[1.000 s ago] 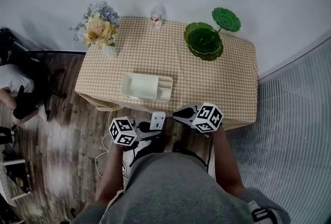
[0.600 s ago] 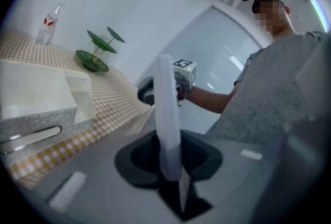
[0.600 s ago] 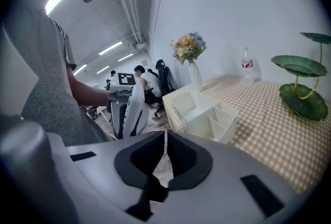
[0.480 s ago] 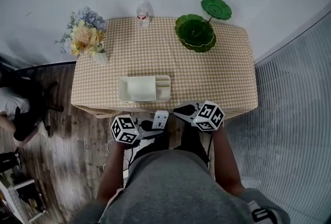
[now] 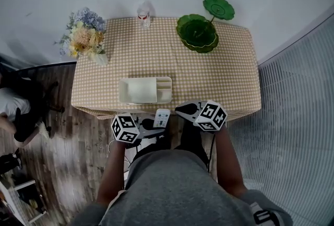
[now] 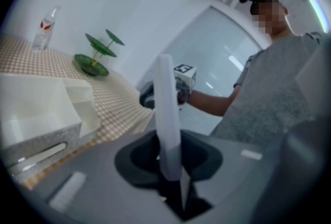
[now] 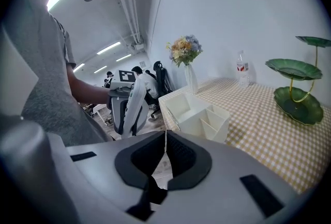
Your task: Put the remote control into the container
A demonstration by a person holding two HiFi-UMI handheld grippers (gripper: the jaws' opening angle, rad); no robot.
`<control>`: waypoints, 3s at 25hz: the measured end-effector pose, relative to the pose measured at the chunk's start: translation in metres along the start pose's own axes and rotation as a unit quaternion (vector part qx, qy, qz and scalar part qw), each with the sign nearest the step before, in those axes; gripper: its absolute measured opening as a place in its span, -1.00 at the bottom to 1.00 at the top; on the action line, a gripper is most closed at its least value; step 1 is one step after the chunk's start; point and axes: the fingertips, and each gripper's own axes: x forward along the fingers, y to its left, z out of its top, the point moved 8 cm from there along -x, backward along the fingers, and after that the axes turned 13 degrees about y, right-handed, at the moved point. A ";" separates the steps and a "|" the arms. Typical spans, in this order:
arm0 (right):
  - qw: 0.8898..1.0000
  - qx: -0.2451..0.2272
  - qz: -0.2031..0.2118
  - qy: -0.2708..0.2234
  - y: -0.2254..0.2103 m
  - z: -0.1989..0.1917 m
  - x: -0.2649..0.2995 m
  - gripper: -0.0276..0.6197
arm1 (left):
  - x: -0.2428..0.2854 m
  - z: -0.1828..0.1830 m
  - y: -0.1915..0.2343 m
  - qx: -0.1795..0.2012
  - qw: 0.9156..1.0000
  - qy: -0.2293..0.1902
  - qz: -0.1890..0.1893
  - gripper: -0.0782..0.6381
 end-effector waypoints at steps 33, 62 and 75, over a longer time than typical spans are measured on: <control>0.958 0.054 0.225 -0.171 0.023 0.057 -0.004 -0.55 | 0.004 0.018 -0.004 0.039 0.998 -0.025 -0.040 -0.53; 0.959 0.031 0.229 -0.164 0.005 0.076 -0.015 -0.56 | 0.023 -0.004 0.007 -0.006 0.999 -0.022 -0.049 -0.11; 0.975 0.024 0.178 -0.133 -0.049 0.080 -0.008 -0.56 | 0.016 -0.016 0.008 -0.041 0.996 -0.061 -0.048 -0.78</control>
